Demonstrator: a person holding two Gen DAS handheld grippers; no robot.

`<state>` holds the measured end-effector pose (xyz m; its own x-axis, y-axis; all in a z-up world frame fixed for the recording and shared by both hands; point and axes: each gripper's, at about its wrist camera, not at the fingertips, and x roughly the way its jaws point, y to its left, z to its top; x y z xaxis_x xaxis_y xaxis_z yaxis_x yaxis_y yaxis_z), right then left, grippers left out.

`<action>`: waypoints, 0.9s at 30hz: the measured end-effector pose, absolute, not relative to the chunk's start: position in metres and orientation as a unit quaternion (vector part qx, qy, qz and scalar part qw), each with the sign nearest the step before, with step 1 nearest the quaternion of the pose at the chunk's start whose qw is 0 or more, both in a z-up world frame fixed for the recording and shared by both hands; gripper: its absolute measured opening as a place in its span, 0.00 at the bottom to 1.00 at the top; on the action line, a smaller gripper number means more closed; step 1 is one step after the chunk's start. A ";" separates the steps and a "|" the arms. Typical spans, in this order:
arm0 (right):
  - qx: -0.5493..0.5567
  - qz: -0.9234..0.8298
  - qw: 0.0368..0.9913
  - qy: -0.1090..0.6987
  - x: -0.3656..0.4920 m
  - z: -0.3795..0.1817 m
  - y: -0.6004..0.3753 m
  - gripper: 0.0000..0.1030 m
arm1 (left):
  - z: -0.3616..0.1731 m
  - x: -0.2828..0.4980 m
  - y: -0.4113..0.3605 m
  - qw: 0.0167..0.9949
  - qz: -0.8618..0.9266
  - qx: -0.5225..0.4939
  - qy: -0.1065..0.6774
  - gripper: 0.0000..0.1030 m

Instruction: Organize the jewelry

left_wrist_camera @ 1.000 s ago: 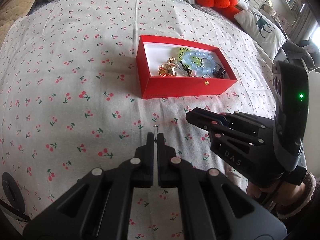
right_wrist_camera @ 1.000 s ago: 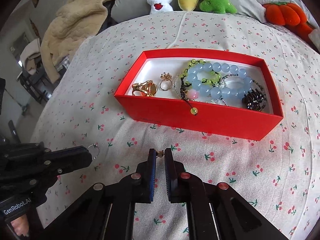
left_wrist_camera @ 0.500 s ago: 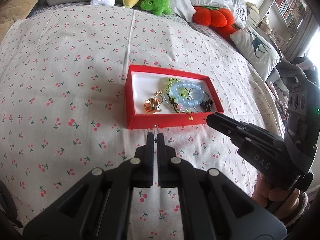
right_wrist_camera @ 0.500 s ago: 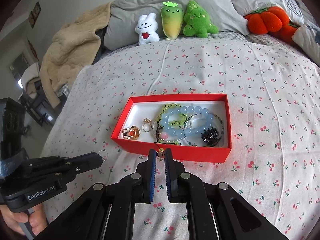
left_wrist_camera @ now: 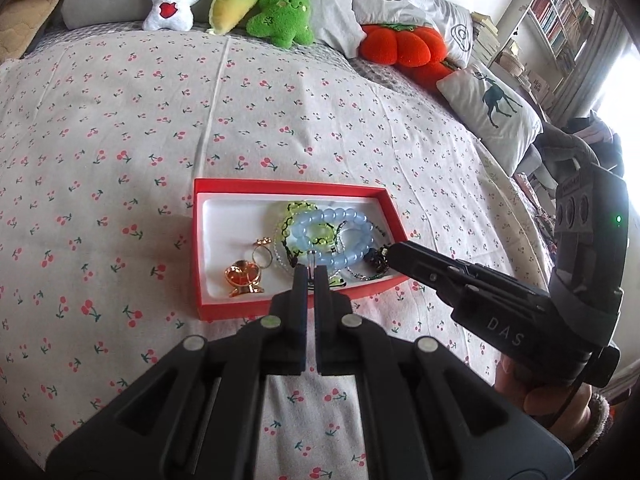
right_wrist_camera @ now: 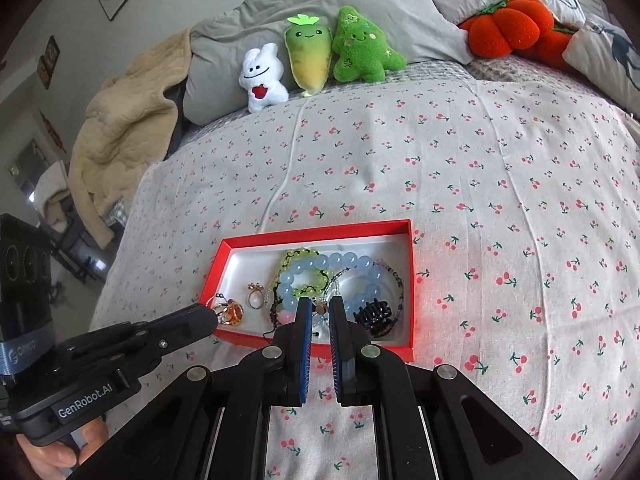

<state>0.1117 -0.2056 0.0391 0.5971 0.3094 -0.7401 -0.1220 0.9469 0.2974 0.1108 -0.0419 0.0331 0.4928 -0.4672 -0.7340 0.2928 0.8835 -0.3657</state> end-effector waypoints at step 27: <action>0.059 0.086 0.890 0.443 0.086 0.058 -0.202 0.19 | 0.037 0.084 -0.032 0.861 -0.139 -0.044 0.487 0.71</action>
<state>0.0862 -0.2018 0.0584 0.5923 0.2067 -0.7787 -0.1013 0.9780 0.1826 0.0837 -0.0321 0.0368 0.4875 -0.2819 -0.8264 0.1965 0.9576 -0.2107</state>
